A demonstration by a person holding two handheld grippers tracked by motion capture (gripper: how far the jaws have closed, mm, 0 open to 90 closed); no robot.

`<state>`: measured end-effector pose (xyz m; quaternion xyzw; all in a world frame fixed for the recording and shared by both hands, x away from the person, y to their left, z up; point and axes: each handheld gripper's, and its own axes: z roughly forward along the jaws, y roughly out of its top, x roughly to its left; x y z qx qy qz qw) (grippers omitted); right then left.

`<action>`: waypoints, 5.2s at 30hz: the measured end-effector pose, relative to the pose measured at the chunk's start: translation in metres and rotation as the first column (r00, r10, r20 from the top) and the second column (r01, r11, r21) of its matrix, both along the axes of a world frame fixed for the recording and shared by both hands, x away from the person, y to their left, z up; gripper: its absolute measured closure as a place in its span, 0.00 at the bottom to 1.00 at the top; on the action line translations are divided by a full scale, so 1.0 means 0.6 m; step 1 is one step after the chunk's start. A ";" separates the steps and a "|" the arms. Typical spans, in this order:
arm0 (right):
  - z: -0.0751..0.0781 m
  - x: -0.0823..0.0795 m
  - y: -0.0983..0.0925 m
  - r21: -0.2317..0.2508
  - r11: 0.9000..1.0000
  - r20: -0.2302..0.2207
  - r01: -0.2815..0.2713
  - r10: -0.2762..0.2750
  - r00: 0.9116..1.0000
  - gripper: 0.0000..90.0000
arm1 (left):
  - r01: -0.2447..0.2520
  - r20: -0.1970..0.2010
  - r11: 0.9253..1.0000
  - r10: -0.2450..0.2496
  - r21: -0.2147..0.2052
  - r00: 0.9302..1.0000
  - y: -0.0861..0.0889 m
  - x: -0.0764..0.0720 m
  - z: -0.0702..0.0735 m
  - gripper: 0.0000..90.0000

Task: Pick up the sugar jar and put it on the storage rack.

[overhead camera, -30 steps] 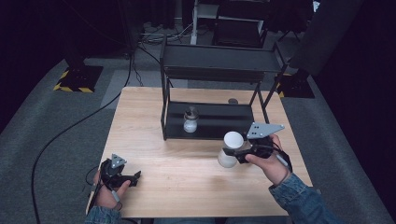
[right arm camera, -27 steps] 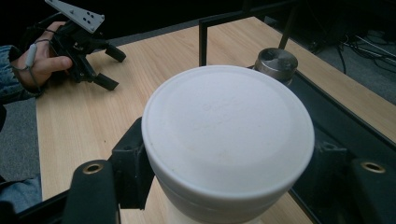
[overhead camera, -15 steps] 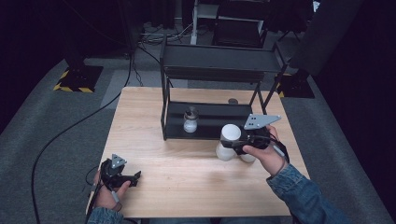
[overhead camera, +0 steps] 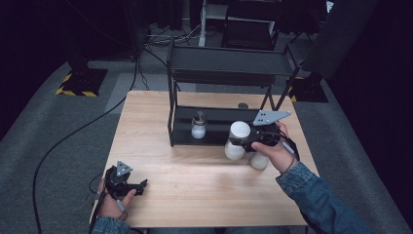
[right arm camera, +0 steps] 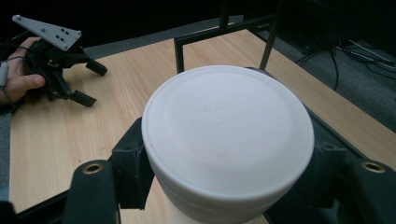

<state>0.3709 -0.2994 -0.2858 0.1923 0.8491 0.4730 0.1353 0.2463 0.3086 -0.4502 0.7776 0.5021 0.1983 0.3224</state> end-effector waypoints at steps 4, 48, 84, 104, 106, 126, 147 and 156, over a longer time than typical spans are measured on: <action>0.006 0.010 -0.002 0.004 1.000 0.009 -0.001 0.001 1.000 0.37 | 0.005 -0.001 1.000 -0.005 0.000 1.000 0.000 0.000 0.000 0.03; 0.016 0.113 0.026 0.017 0.998 0.018 0.065 -0.065 0.998 0.37 | -0.010 -0.001 1.000 0.010 0.000 1.000 -0.003 -0.003 0.000 0.03; -0.047 0.189 0.072 0.004 0.996 0.012 0.088 -0.088 0.996 0.37 | -0.004 -0.001 1.000 0.004 0.001 1.000 -0.002 -0.002 0.000 0.03; -0.079 0.206 0.086 -0.013 0.995 -0.034 0.098 -0.099 0.995 0.37 | -0.003 -0.001 1.000 0.003 0.001 1.000 -0.002 -0.002 0.000 0.03; -0.082 0.207 0.088 -0.016 0.995 -0.037 0.097 -0.098 0.995 0.37 | -0.001 -0.002 1.000 0.001 0.005 1.000 -0.002 -0.001 0.001 0.03; -0.108 0.214 0.102 -0.034 0.994 -0.079 0.100 -0.103 0.992 0.37 | 0.002 -0.002 1.000 -0.002 0.003 1.000 -0.001 -0.001 0.001 0.03; -0.120 0.215 0.103 -0.052 0.991 -0.093 0.122 -0.127 0.988 0.37 | 0.003 -0.002 1.000 -0.003 0.003 1.000 -0.001 -0.001 0.001 0.03; -0.118 0.212 0.104 -0.046 0.991 -0.094 0.128 -0.132 0.987 0.29 | 0.004 -0.003 1.000 -0.004 0.004 1.000 -0.001 -0.001 0.001 0.03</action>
